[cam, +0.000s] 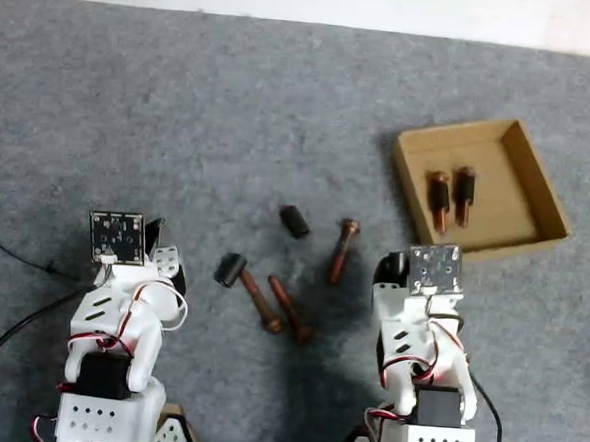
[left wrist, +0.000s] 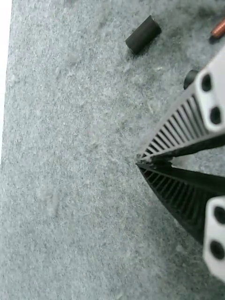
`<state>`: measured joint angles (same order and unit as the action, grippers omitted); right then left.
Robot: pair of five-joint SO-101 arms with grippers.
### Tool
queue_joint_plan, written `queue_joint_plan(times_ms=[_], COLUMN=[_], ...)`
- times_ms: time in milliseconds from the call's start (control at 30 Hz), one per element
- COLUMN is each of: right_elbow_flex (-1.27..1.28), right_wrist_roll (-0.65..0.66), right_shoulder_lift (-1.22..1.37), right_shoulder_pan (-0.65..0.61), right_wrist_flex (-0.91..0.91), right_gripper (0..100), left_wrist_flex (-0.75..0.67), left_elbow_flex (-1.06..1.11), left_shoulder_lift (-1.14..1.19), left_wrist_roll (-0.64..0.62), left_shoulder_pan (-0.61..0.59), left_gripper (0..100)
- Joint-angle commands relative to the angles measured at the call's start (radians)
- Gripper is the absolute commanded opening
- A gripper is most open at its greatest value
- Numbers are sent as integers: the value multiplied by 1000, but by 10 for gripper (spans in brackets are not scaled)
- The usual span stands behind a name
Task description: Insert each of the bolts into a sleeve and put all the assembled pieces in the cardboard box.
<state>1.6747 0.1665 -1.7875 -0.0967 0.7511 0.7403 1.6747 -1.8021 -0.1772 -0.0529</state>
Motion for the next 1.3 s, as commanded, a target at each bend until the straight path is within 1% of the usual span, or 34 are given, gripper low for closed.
queue_joint_plan(times_ms=[0, 767, 933, 1033, 1100, 1200, 1267], right_elbow_flex=[117, 117, 117, 117, 117, 117, 117], right_wrist_roll=[9, 9, 9, 9, 9, 9, 9], right_shoulder_lift=[-16, -15, -15, -24, -24, -24, -24], right_shoulder_pan=[13, 13, 13, 13, 13, 13, 13], right_wrist_flex=[2, 4, 62, 71, 70, 70, 70], right_gripper=[3, 3, 3, 3, 3, 3, 3], left_wrist_flex=[-21, -21, 11, 34, 61, 81, 80], left_elbow_flex=[22, 22, 12, -51, -114, -200, -249], left_shoulder_lift=[-16, -18, -19, -16, -15, -7, 41], left_wrist_roll=[0, 0, -8, -58, -74, -74, -72], left_shoulder_pan=[-8, -13, -12, -2, 30, 122, 171], left_gripper=[8, 6, 5, 5, 5, 6, 6])
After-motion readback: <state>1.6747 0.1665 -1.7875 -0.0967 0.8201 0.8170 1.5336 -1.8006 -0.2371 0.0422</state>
